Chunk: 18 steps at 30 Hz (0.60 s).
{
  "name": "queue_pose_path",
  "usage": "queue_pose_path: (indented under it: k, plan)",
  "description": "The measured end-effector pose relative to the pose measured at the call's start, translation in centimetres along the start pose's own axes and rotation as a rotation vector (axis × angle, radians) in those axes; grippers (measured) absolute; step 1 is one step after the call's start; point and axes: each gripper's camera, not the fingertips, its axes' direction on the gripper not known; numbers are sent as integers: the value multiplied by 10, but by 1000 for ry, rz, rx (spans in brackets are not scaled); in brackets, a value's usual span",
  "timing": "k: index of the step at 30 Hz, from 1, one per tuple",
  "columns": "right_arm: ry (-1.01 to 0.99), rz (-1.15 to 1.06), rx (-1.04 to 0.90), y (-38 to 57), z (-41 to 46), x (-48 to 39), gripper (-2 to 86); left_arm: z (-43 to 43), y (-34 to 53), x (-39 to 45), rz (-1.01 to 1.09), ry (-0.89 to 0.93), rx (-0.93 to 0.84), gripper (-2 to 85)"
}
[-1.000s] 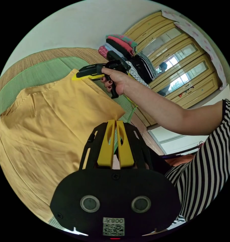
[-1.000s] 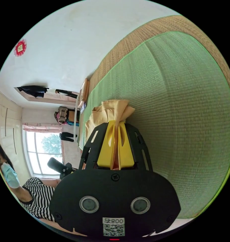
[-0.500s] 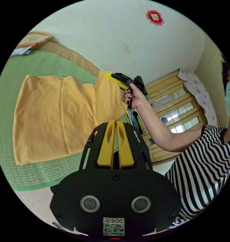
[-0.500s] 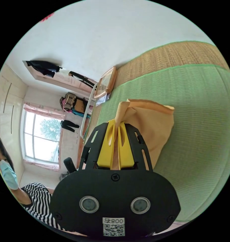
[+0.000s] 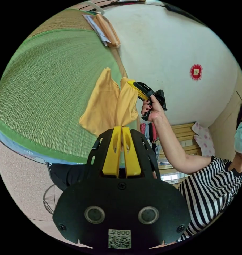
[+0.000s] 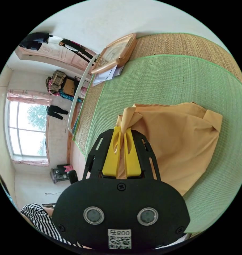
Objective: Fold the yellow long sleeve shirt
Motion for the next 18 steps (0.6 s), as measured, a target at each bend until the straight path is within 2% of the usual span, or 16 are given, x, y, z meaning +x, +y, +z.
queue_pose_path:
  k: [18]
  plan:
    - [75,-23,-117,-100,-18,-85,23,-8,-19,-132,-116,17,52,3]
